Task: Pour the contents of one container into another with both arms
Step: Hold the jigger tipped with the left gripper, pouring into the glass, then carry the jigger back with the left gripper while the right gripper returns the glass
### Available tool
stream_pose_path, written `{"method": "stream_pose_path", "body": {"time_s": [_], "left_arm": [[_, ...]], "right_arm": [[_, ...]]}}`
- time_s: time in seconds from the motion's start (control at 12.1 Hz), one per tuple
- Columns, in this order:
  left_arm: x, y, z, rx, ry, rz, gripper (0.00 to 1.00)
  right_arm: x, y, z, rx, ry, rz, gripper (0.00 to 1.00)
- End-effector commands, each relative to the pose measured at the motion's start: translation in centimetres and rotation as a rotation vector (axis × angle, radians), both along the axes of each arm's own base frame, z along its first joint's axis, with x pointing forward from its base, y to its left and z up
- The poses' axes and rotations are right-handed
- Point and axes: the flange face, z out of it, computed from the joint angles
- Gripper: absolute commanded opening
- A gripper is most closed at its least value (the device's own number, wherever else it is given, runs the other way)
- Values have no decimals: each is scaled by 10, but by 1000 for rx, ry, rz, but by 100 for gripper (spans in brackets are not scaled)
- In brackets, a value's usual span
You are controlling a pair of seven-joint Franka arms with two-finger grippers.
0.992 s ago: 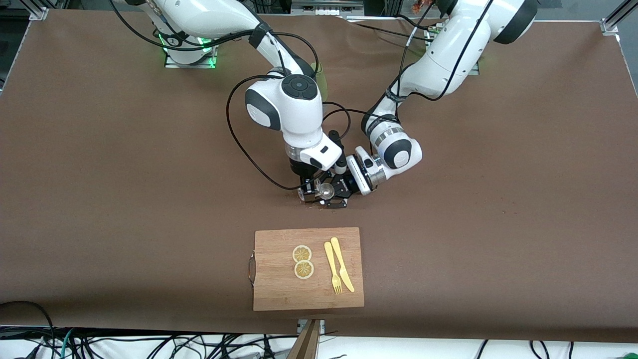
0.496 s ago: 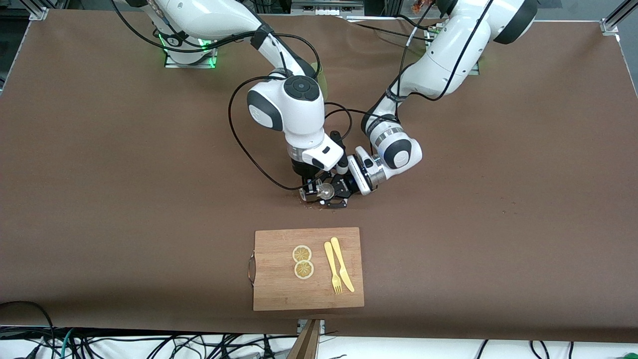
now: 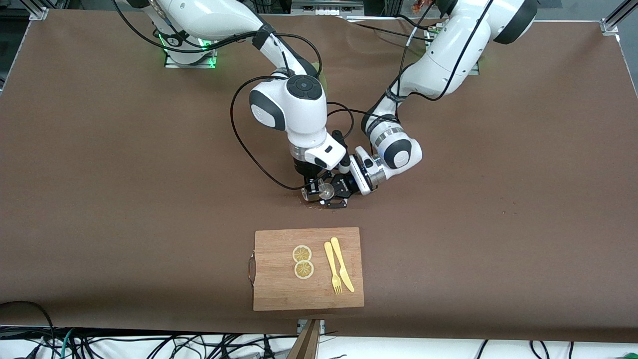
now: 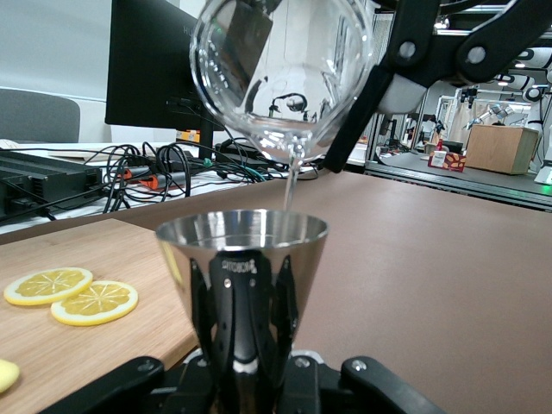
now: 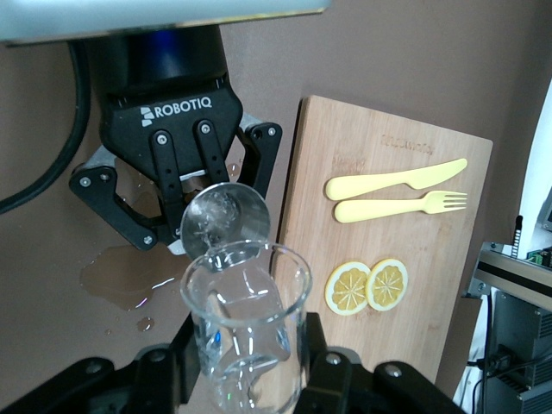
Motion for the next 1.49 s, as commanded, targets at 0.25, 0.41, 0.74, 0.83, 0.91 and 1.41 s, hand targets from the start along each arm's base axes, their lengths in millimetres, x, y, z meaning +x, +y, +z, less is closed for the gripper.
{"method": "stream_pose_path", "body": {"time_s": [0.25, 0.41, 0.74, 0.83, 0.91, 1.41], "left_arm": [[4, -1, 6, 13, -39, 40, 0], [6, 2, 7, 16, -42, 45, 0], [14, 14, 8, 25, -50, 59, 0], [17, 19, 10, 25, -54, 66, 0], [20, 23, 11, 25, -55, 72, 0], [33, 48, 14, 23, -53, 109, 0]], "right_arm": [[4, 3, 5, -11, -16, -12, 14], [8, 0, 6, 7, -18, -22, 14], [18, -11, 5, 59, 23, -65, 13], [22, -17, 6, 98, 58, -100, 14], [23, -19, 9, 137, 89, -129, 13], [57, -91, 34, 385, 280, -343, 14]]}}
